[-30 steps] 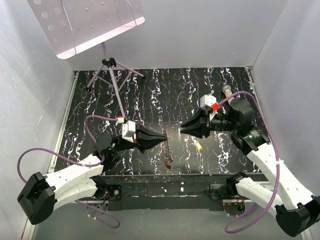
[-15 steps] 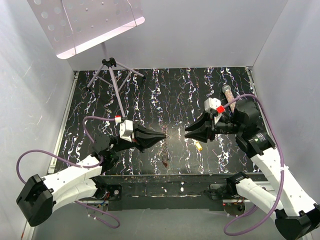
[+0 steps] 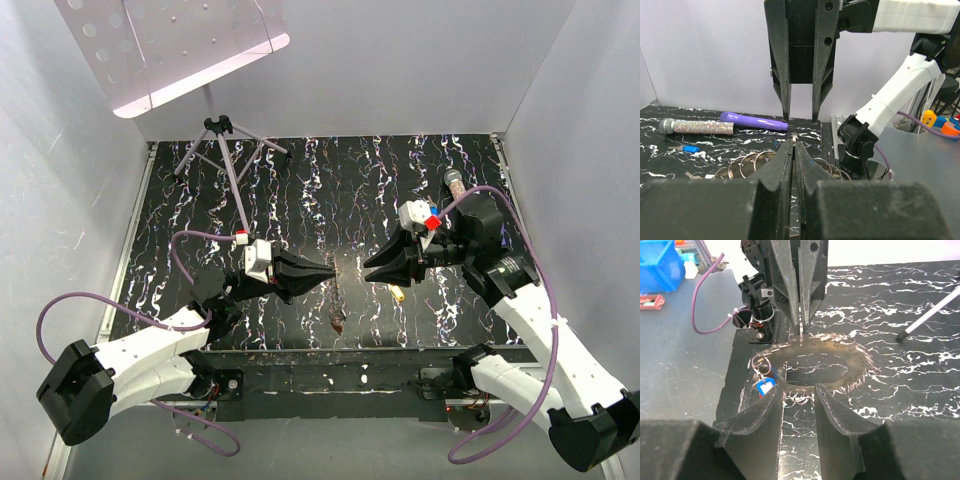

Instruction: Put the keys on the keyring

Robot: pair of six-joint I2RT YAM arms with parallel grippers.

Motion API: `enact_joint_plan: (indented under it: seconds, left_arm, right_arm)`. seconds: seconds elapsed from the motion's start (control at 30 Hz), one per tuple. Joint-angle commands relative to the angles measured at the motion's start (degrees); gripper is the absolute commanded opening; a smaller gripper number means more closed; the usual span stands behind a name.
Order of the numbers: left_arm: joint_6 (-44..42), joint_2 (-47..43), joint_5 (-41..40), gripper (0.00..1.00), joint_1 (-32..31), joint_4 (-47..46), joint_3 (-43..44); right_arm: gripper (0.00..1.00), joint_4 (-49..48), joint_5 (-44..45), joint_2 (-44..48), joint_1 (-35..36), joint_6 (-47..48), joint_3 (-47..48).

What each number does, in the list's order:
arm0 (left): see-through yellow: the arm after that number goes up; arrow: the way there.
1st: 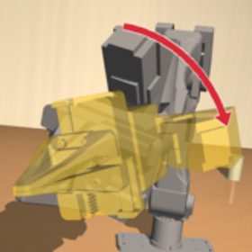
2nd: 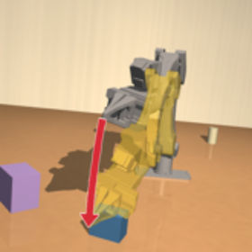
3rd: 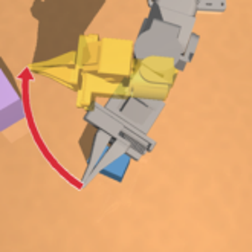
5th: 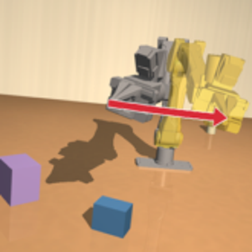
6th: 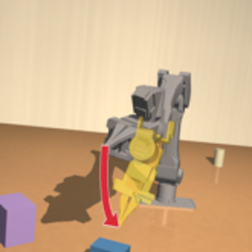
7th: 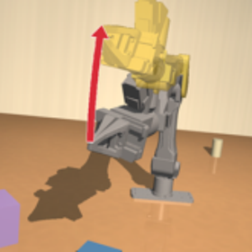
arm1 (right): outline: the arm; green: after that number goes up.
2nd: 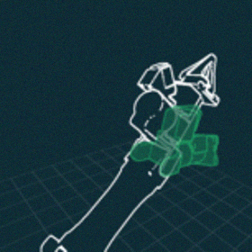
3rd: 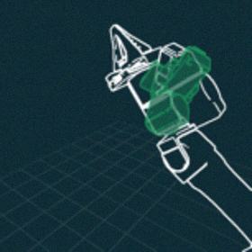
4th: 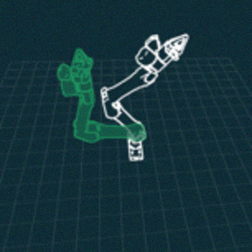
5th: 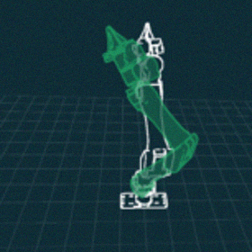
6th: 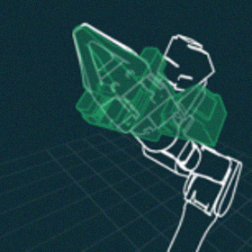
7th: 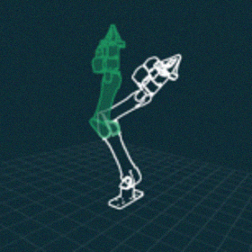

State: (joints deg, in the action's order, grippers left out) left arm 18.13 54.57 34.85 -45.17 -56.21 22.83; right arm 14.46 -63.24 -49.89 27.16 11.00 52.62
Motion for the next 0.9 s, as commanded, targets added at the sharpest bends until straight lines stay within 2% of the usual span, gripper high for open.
enact_joint_plan:
  seconds: [0.0,0.27,0.63,0.7,0.87]
  left_arm:
    - [-1.9,1.1,1.4,0.00,0.3,-3.4,2.1]
    - [-4.3,1.3,2.1,0.00,0.2,-2.6,2.7]
    - [-2.8,4.2,2.2,0.00,0.3,-7.9,2.3]
    - [-2.5,4.6,2.0,0.00,0.2,-8.7,2.2]
    - [-2.0,5.2,0.5,0.00,0.3,-10.9,1.6]
  right_arm:
    - [0.40,-1.5,-3.2,-3.0,1.8,4.5,2.8]
    - [0.40,-4.8,-3.1,-5.1,5.2,9.0,3.1]
    - [0.38,-13.7,-0.7,-8.6,7.1,3.2,2.1]
    - [0.37,-13.8,-0.7,-8.8,7.4,3.2,2.2]
    - [0.26,-13.5,-1.2,-9.2,7.6,2.8,2.4]
